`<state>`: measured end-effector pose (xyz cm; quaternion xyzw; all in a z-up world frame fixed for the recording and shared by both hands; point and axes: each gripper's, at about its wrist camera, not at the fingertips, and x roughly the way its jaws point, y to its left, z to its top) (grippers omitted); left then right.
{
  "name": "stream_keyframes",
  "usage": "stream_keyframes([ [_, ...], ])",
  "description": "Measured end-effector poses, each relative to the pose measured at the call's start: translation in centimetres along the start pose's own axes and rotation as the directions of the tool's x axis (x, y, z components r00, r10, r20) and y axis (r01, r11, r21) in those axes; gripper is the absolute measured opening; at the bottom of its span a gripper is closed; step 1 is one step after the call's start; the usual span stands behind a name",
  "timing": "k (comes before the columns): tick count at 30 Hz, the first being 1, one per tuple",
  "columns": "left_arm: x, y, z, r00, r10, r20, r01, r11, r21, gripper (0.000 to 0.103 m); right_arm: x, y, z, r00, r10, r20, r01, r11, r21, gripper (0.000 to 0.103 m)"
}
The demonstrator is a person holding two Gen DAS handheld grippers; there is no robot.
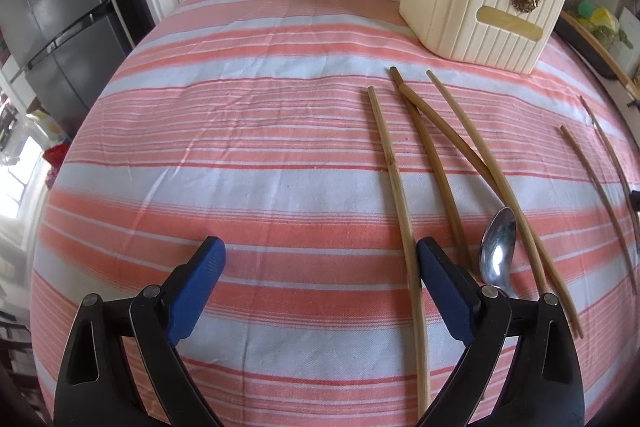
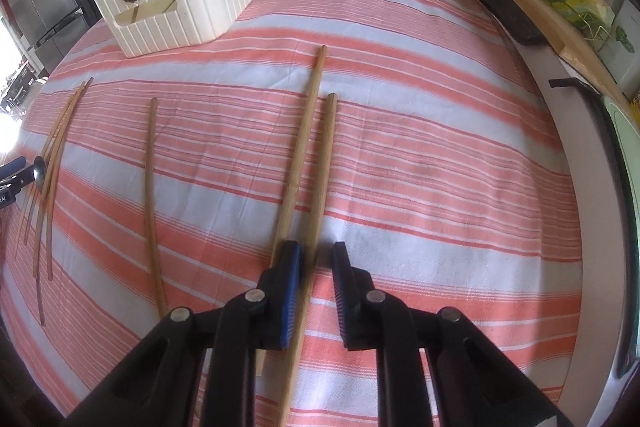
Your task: Organize utensils
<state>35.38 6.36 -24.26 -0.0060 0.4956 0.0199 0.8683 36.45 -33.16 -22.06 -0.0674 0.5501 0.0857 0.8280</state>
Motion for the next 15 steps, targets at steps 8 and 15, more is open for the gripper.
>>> stream_keyframes([
  [8, 1.1, 0.2, 2.1, 0.996, -0.034, -0.078, 0.038, 0.998, 0.051, 0.091, 0.3, 0.3, 1.1, 0.999, -0.017, -0.046, 0.014, 0.999, -0.046, 0.015],
  [15, 2.0, -0.7, 4.0, 0.994, -0.049, -0.094, 0.056, 0.995, 0.078, 0.078, 1.5, -0.3, 3.9, 0.999, 0.002, -0.053, -0.005, 0.999, -0.047, 0.015],
])
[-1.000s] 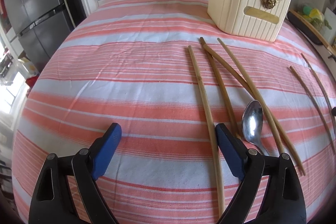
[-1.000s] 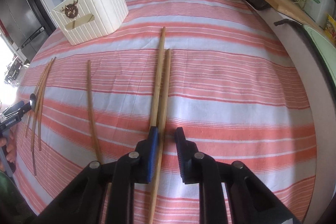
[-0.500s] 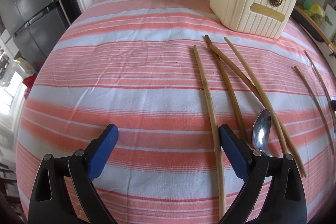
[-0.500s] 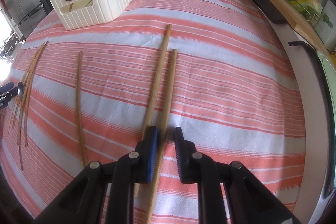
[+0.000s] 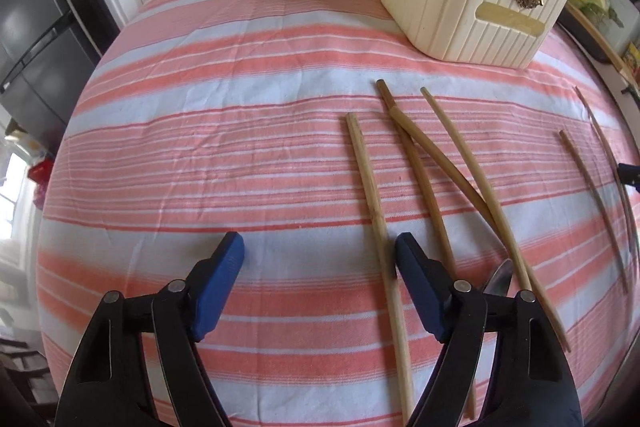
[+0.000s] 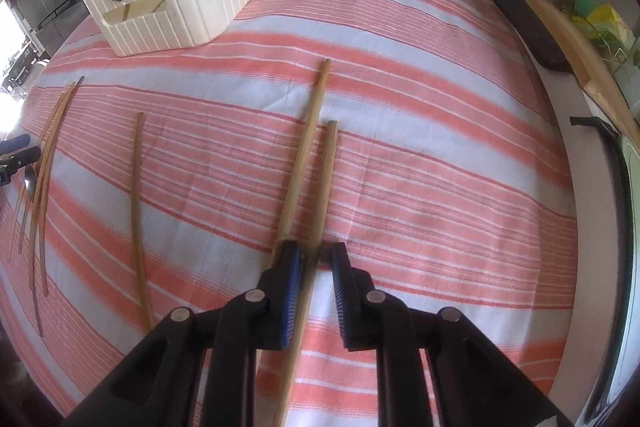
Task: Organize utensils
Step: 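Grasp another chopstick with the left tool while the right tool holds its chopstick, then lift both chopsticks to the cream holder and release them inside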
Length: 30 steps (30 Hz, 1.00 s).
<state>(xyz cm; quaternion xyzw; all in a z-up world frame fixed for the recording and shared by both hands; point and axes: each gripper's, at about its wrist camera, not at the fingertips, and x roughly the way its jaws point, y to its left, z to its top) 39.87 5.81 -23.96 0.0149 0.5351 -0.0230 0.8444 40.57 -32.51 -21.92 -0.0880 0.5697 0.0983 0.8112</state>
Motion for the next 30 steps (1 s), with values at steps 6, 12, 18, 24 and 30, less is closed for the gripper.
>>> stream_keyframes([
  [6, 0.6, -0.6, 1.9, 1.000, -0.013, -0.020, 0.013, 1.000, 0.019, 0.063, 1.3, -0.1, 3.1, 1.000, -0.003, 0.002, 0.003, 1.000, 0.001, 0.015],
  [12, 1.3, -0.7, 4.3, 1.000, -0.018, -0.020, 0.018, 0.999, 0.027, 0.040, 2.2, -0.8, 5.6, 1.000, -0.010, 0.003, 0.010, 1.000, 0.012, 0.015],
  [18, 1.5, -1.2, 5.3, 0.999, -0.040, 0.004, 0.040, 0.999, 0.035, 0.007, 2.7, -1.3, 7.0, 1.000, -0.008, 0.029, 0.007, 0.999, 0.033, 0.007],
  [24, -2.1, -0.4, 5.3, 0.991, -0.082, 0.109, 0.083, 0.997, -0.003, 0.005, -1.0, -1.3, 6.6, 0.986, 0.034, 0.164, -0.045, 0.997, 0.069, 0.007],
  [30, -9.8, 0.5, 4.8, 0.956, -0.112, 0.270, 0.123, 0.992, -0.022, 0.005, -8.5, -0.2, 5.5, 0.948, 0.041, 0.315, -0.058, 0.997, 0.045, 0.007],
])
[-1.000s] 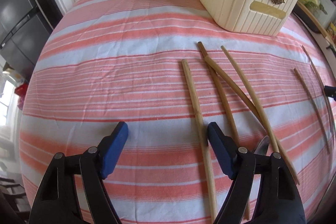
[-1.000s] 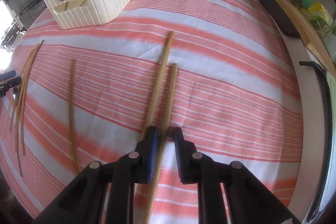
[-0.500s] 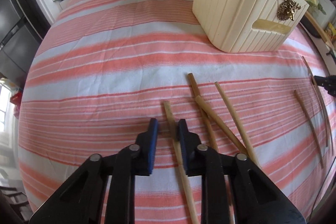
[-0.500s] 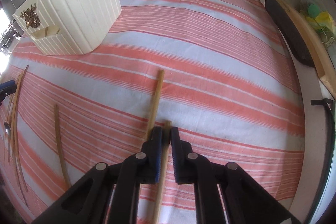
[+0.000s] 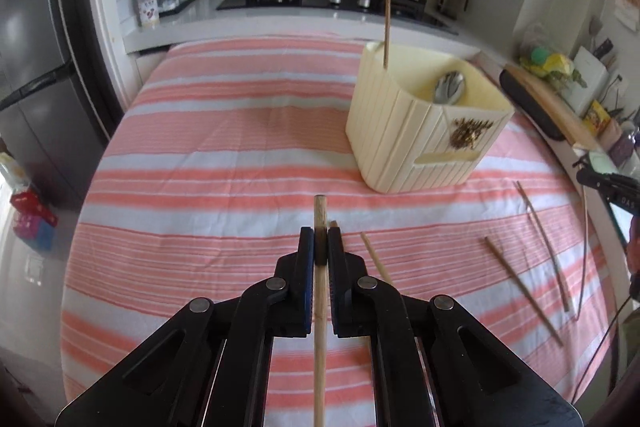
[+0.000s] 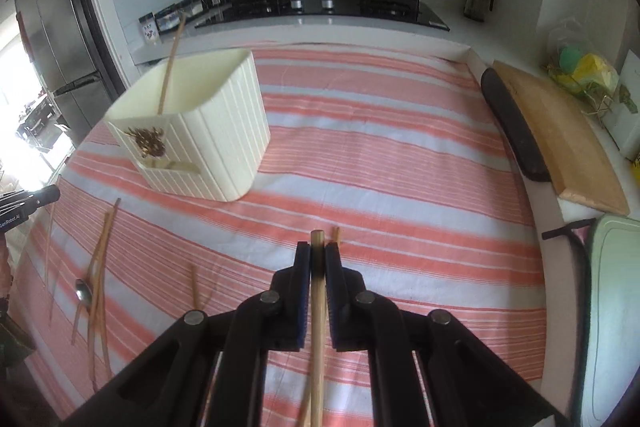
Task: Organize utensils
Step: 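Lift both chopsticks to the cream holder and release them inside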
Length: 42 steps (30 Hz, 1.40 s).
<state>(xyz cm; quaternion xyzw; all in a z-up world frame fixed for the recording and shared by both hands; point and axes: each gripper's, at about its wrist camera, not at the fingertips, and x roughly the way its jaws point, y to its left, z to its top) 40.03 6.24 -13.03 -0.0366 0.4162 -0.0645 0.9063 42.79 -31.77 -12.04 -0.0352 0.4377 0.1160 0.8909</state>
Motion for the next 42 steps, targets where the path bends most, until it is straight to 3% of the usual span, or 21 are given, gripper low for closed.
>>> stream_keyframes([
  [5, -6.6, -0.2, 0.1, 0.992, -0.037, 0.117, 0.036, 0.999, 0.010, 0.005, -6.4, 1.9, -0.1, 0.993, 0.016, 0.117, -0.014, 1.000, -0.018, 0.007],
  [10, -12.2, -1.0, -0.1, 0.973, -0.078, 0.216, 0.073, 0.997, 0.031, 0.005, -12.0, 3.4, -1.0, 0.974, 0.018, 0.227, -0.009, 0.999, -0.039, 0.007],
  [21, -18.1, -2.7, 0.1, 0.936, -0.143, 0.322, 0.130, 0.990, 0.061, 0.005, -19.1, 7.8, -2.5, 0.896, 0.029, 0.443, 0.008, 0.997, -0.082, 0.007],
  [29, -19.3, -3.5, 0.5, 0.928, -0.147, 0.343, 0.126, 0.989, 0.084, 0.005, -20.8, 8.9, -1.3, 0.869, 0.059, 0.491, -0.020, 0.996, -0.085, 0.007],
  [36, -16.9, -3.9, 1.0, 0.950, -0.143, 0.279, 0.116, 0.987, 0.108, 0.004, -19.1, 9.2, 0.3, 0.897, 0.095, 0.431, -0.066, 0.995, -0.081, 0.007],
  [42, -18.6, -4.1, 5.0, 0.917, -0.179, 0.355, 0.150, 0.983, 0.107, 0.004, -19.5, 9.8, 3.8, 0.874, 0.092, 0.478, -0.053, 0.994, -0.095, 0.007],
])
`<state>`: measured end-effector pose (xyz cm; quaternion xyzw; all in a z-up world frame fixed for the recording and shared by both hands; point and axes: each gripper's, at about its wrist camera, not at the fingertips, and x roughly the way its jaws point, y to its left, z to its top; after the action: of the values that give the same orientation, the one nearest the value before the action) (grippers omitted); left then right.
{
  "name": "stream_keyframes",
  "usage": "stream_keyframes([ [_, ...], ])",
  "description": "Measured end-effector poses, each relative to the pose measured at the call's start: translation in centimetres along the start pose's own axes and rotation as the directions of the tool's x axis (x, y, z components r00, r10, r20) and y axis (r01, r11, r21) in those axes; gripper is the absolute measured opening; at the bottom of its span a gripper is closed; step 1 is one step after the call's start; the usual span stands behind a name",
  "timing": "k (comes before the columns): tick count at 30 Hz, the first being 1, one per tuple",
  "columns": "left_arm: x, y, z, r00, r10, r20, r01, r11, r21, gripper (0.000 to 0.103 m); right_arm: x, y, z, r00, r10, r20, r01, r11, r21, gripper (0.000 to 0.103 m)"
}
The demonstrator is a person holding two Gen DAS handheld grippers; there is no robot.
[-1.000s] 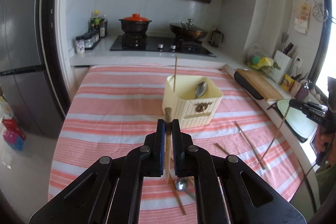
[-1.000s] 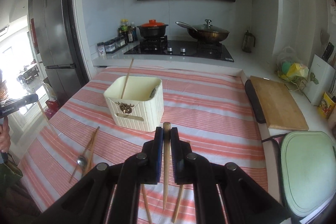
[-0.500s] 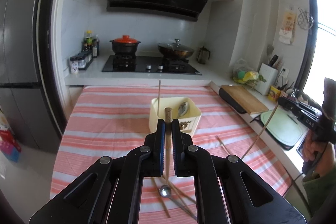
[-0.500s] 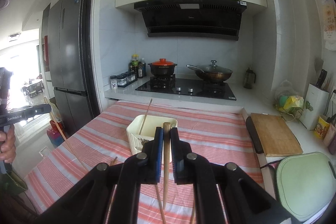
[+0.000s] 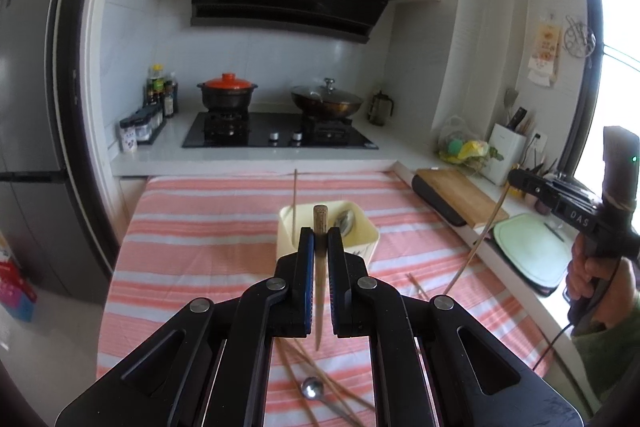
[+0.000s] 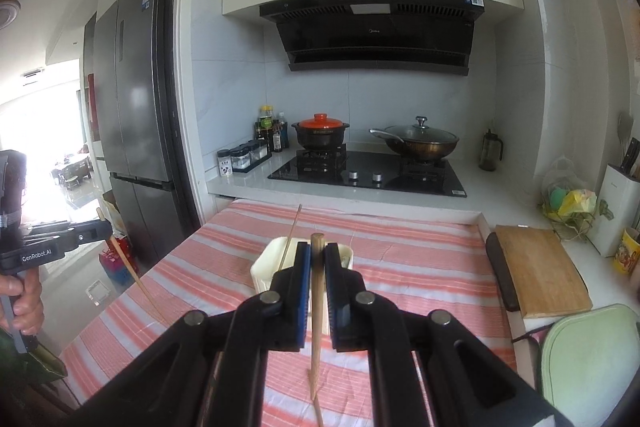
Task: Organize utensils
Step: 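Lift both chopsticks to the cream holder and release them inside, then withdraw both open tools from the holder back over the cloth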
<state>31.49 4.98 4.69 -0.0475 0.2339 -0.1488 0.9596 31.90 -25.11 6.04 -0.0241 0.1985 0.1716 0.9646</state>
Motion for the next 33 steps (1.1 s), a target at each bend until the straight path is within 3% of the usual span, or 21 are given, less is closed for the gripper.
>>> stream_keyframes([
  [6, 2.7, -0.2, 5.1, 0.993, 0.014, 0.114, -0.014, 1.000, -0.003, 0.004, 3.1, 0.7, 4.1, 0.996, -0.004, 0.092, 0.007, 1.000, -0.025, 0.007],
  [11, 7.4, 0.1, 7.4, 0.984, 0.057, 0.170, -0.055, 0.998, -0.017, 0.004, 7.2, 0.8, 5.9, 0.985, -0.026, 0.171, 0.027, 1.000, -0.005, 0.007],
  [14, 11.4, 0.8, 7.4, 0.991, 0.063, 0.114, -0.060, 0.998, -0.032, 0.004, 10.6, 0.2, 6.2, 0.986, -0.024, 0.162, 0.021, 1.000, 0.023, 0.007],
  [18, 16.8, 1.8, 6.0, 0.998, 0.063, -0.023, -0.063, 0.997, -0.035, 0.004, 15.9, -0.8, 5.0, 0.998, 0.003, 0.059, -0.006, 0.998, 0.056, 0.007],
  [21, 20.3, 2.2, 4.5, 0.991, 0.061, -0.122, -0.064, 0.998, -0.022, 0.004, 19.7, -1.3, 3.4, 0.997, 0.050, -0.060, -0.045, 0.997, 0.069, 0.007],
  [25, 24.4, 2.4, 2.7, 0.971, 0.032, -0.235, -0.040, 0.999, -0.030, 0.005, 24.1, -1.4, 1.1, 0.976, 0.092, -0.195, -0.080, 0.995, 0.064, 0.008],
  [27, 25.4, 2.2, 2.1, 0.963, 0.043, -0.265, -0.051, 0.998, -0.024, 0.013, 25.7, -1.5, 0.1, 0.962, 0.121, -0.244, -0.104, 0.991, 0.084, 0.010],
  [29, 24.8, 2.1, 1.9, 0.964, 0.054, -0.262, -0.062, 0.998, -0.024, 0.049, 26.4, -1.7, -0.2, 0.960, 0.107, -0.258, -0.085, 0.992, 0.094, 0.026],
  [31, 22.9, 2.3, 2.0, 0.973, 0.063, -0.222, -0.069, 0.997, -0.021, 0.071, 25.3, -2.2, 0.0, 0.972, 0.090, -0.216, -0.065, 0.991, 0.120, 0.047],
  [33, 20.4, 2.5, 2.0, 0.977, 0.079, -0.197, -0.080, 0.997, 0.003, 0.077, 23.3, -2.7, 0.6, 0.982, 0.083, -0.170, -0.059, 0.988, 0.142, 0.048],
])
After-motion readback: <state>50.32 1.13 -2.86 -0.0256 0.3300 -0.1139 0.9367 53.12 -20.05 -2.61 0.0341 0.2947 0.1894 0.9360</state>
